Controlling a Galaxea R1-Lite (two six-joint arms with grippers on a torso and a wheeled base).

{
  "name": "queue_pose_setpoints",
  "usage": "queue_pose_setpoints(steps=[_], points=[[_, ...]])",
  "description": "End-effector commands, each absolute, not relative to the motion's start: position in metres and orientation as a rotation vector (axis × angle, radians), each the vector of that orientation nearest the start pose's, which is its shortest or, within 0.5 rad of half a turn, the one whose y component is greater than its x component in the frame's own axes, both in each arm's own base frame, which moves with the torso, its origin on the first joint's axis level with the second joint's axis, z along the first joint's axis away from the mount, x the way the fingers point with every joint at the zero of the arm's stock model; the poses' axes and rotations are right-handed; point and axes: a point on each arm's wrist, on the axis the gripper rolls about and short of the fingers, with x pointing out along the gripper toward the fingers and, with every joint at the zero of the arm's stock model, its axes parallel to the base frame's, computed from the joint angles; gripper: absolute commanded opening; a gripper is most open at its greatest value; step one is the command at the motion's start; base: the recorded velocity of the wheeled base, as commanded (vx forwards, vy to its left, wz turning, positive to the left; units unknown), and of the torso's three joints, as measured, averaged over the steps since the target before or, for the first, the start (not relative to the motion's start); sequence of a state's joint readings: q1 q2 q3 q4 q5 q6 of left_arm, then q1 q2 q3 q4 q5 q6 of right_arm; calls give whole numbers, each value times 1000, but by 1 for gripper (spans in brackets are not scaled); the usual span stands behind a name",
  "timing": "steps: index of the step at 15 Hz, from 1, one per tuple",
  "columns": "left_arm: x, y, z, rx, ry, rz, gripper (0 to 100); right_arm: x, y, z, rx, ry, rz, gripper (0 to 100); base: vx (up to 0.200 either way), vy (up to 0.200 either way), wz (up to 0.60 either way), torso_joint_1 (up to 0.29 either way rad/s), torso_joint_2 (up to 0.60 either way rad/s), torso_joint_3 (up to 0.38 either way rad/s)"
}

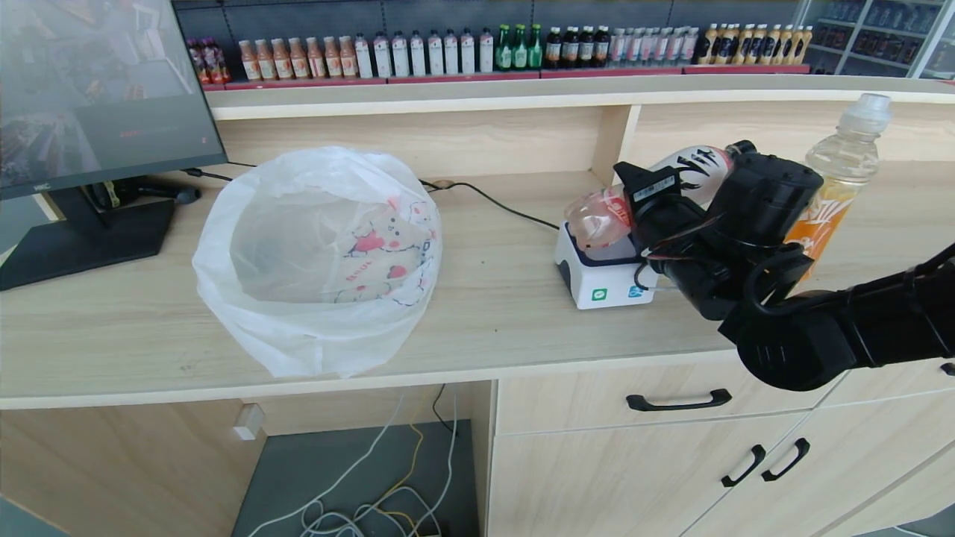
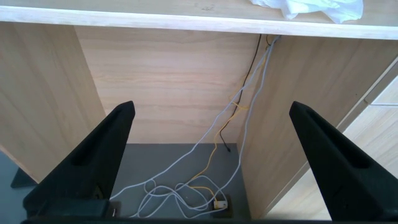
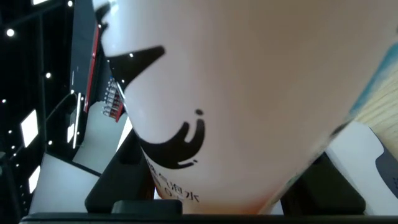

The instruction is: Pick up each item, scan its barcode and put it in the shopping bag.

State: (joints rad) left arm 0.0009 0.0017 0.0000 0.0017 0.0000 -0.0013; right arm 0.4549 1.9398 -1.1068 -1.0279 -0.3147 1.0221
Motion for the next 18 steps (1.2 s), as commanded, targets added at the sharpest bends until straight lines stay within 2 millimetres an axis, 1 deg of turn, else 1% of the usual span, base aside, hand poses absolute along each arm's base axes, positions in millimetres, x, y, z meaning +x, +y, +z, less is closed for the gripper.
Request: queue_pose_setpoints(steps=[1,4,7,13,15,18], points=[[-23,0,75,-2,3,2,100,347,162,217,1085,-82,215,0,0,0,0,0,0,0],[-23,0,75,-2,3,0,100,347,162,217,1087,-81,215,0,0,0,0,0,0,0],[-23,0,75,-2,3,2,100,345,161,210,1079,-64,204,0,0,0,0,0,0,0],[-23,0,75,-2,3,2,100,343,159,210,1091,-62,200,0,0,0,0,0,0,0],[-23,0,75,-2,3,2,100,341,158,214,1096,-71,204,0,0,0,0,0,0,0],[-23,0,75,-2,3,2,100,333,155,228,1125,-100,222,0,0,0,0,0,0,0]])
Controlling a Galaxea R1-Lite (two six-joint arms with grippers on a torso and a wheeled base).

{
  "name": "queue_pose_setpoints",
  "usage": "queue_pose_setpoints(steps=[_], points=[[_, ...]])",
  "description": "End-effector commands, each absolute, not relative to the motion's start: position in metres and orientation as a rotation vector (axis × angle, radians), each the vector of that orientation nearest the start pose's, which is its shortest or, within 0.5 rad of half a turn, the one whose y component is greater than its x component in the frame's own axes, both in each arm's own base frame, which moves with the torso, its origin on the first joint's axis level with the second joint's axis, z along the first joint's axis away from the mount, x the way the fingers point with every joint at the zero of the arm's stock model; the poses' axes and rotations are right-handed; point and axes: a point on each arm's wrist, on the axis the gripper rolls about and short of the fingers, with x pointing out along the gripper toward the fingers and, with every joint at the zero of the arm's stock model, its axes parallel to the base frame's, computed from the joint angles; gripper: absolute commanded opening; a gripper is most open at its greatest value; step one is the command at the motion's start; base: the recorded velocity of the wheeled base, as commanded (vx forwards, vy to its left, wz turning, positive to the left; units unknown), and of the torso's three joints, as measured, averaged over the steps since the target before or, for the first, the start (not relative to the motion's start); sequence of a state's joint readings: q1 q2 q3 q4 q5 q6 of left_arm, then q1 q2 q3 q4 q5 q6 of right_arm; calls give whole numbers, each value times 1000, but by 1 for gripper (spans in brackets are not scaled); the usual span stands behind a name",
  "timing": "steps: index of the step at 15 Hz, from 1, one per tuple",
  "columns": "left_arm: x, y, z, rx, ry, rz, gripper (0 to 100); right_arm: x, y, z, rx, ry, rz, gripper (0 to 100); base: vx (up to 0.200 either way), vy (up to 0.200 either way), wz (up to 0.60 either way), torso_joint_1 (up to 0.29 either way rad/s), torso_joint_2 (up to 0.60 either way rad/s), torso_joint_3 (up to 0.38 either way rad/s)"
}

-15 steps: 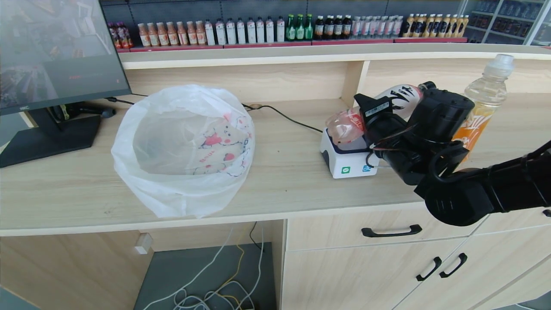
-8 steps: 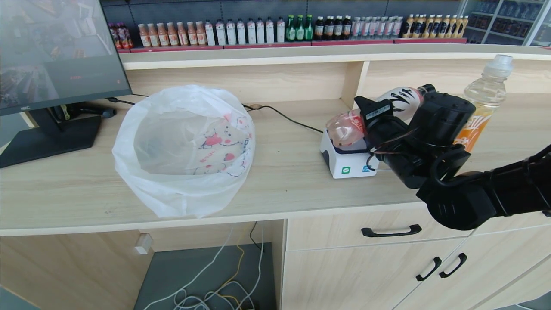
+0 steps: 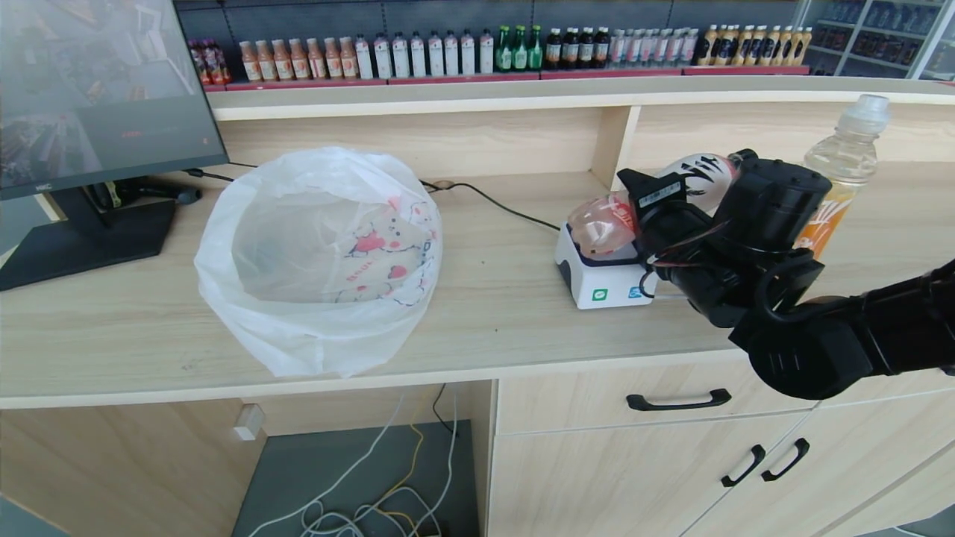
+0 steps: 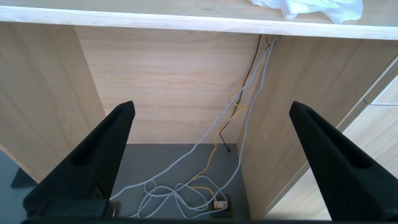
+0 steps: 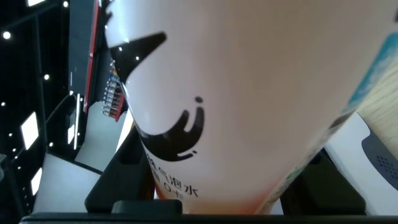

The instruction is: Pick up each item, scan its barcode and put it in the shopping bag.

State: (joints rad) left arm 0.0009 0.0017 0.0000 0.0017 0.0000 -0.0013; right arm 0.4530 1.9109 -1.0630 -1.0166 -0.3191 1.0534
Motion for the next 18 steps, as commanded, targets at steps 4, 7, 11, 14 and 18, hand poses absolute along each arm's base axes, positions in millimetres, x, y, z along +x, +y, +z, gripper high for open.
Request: queue_pose_setpoints(steps=[4,7,11,14,18], points=[[-23,0,75,-2,3,2,100,323,150,244,1133,-132,240,0,0,0,0,0,0,0],[-23,0,75,-2,3,2,100,318,147,252,1133,-132,240,0,0,0,0,0,0,0],[-23,0,75,-2,3,2,100,310,145,262,1100,-160,247,0,0,0,0,0,0,0],[-23,0,75,-2,3,2,100,306,144,267,1053,-184,238,0,0,0,0,0,0,0],[-23,0,75,-2,3,2,100,289,151,278,938,-224,229,0,0,0,0,0,0,0]])
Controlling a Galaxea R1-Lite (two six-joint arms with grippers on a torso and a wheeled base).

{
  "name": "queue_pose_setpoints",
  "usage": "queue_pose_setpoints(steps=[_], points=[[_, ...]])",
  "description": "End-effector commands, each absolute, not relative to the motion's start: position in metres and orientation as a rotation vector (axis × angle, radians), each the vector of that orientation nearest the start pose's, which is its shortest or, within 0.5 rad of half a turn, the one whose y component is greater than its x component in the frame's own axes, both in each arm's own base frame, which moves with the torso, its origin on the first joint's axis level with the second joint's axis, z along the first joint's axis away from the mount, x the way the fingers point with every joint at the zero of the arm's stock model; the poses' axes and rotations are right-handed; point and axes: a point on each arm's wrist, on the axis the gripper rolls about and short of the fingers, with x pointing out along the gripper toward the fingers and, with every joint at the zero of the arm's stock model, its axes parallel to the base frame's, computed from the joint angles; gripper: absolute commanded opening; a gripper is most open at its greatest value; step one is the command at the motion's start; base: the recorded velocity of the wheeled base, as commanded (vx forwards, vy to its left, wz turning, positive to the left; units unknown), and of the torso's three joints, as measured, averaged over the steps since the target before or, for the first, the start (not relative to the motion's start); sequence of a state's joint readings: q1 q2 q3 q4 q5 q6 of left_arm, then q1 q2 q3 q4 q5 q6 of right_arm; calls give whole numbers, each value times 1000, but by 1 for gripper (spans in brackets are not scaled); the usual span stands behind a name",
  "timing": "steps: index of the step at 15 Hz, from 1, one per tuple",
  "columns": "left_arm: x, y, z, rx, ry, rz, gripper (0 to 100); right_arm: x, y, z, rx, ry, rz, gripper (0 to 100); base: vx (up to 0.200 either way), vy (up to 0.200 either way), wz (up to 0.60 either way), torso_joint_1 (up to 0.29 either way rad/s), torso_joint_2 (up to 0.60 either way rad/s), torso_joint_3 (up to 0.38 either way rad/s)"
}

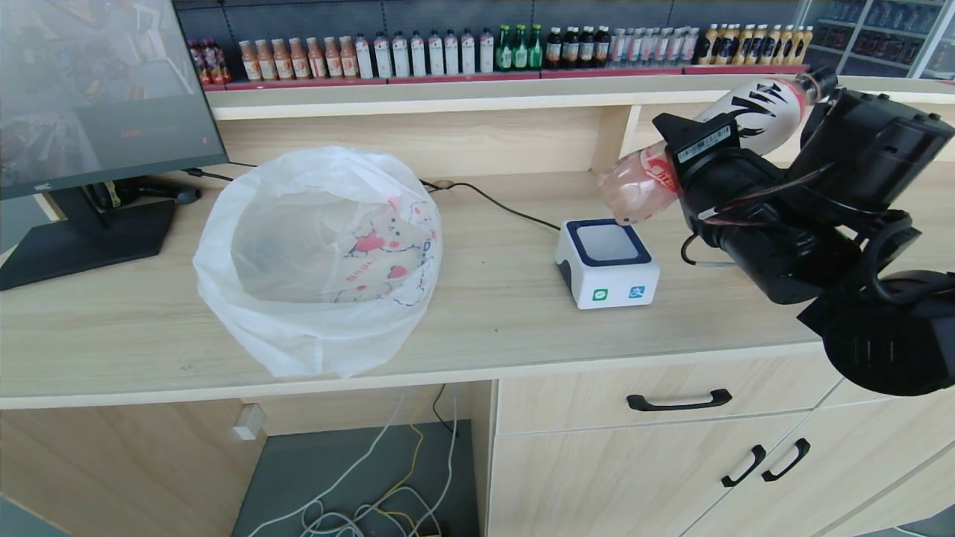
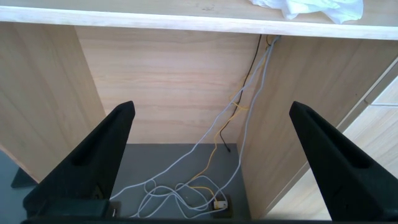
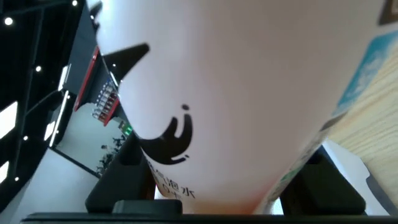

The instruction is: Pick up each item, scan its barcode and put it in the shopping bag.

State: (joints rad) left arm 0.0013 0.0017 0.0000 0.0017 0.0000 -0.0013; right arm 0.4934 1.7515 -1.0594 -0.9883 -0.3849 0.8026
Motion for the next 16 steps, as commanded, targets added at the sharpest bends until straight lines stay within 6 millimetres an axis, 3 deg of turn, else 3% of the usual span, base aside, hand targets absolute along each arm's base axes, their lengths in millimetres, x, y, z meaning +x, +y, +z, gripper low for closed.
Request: queue_pose_setpoints(steps=[1,4,6,9,13,16], points=[[-23,0,75,-2,3,2,100,282,155,280,866,-230,242,0,0,0,0,0,0,0],[-23,0,75,2,3,0,100,264,173,290,609,-303,301,0,0,0,0,0,0,0],[-23,0,75,-2,3,0,100,261,174,274,458,-282,289,0,0,0,0,0,0,0],[-23,0,75,2,3,0,100,252,171,265,208,-398,365,0,0,0,0,0,0,0],[-23,0,75,-3,3,0,100,236,163,259,51,-431,450,0,0,0,0,0,0,0],[-23,0,75,-5,3,2,100,236,152,264,12,-468,401,0,0,0,0,0,0,0]])
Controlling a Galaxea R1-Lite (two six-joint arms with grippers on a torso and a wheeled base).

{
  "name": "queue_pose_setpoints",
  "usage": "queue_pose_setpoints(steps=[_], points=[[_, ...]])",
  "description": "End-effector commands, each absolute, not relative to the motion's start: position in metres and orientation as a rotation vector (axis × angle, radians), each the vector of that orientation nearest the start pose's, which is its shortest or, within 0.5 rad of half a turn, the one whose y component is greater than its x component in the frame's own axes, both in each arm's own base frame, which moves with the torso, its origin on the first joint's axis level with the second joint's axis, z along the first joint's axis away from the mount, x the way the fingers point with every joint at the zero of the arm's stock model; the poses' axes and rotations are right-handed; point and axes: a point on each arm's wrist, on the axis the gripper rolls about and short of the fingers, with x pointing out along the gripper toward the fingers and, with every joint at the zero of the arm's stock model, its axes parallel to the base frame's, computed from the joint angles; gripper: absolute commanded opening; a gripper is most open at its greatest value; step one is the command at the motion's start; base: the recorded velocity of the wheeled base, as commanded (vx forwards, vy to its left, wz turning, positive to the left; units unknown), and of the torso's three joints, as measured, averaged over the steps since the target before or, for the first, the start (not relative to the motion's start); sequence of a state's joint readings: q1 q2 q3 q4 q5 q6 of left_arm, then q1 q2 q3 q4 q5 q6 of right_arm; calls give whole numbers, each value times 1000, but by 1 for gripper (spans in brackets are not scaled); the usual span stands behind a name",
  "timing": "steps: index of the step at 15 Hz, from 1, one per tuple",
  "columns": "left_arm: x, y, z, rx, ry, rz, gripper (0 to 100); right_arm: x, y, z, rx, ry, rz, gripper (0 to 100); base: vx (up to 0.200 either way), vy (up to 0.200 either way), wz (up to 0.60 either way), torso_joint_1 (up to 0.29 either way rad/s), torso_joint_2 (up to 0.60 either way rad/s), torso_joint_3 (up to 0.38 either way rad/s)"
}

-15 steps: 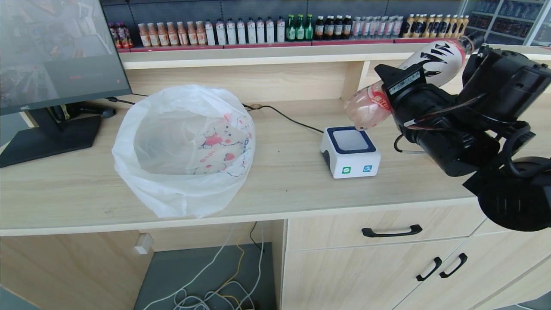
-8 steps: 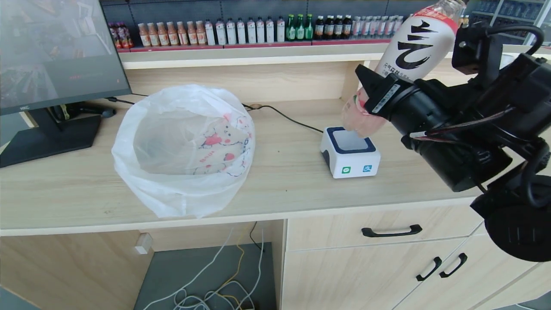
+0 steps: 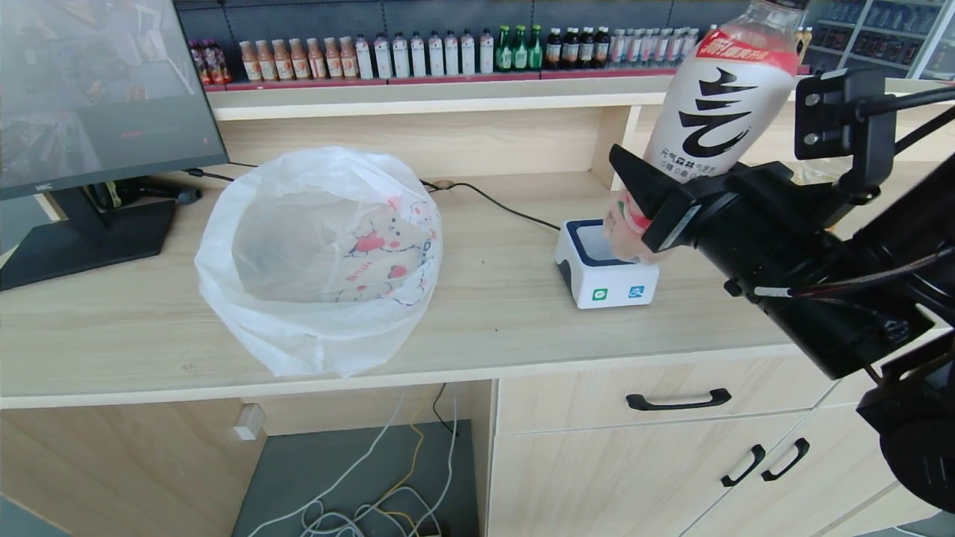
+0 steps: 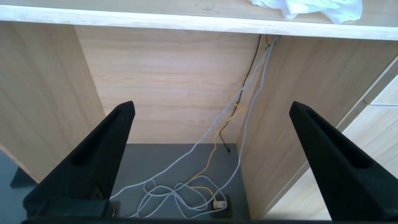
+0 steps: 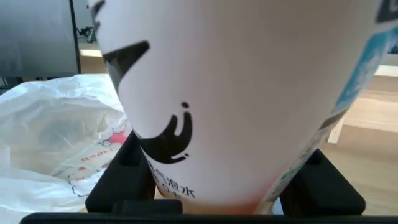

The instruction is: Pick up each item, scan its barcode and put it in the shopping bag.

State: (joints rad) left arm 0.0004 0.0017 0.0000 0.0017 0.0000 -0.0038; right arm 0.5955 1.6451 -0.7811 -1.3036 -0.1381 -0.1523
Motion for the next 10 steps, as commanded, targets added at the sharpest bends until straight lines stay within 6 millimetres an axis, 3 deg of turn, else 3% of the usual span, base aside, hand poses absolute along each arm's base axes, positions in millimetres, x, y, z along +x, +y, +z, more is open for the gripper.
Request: queue_pose_setpoints(steps=[1,5,10], points=[[-23,0,75,-5,3,0,100,235,152,263,-4,-477,396,0,0,0,0,0,0,0],[-23,0,75,-6,3,0,100,233,153,261,36,-478,305,0,0,200,0,-4,2,2],[-23,0,75,-8,3,2,100,228,162,251,43,-453,340,0,0,200,0,4,4,1]])
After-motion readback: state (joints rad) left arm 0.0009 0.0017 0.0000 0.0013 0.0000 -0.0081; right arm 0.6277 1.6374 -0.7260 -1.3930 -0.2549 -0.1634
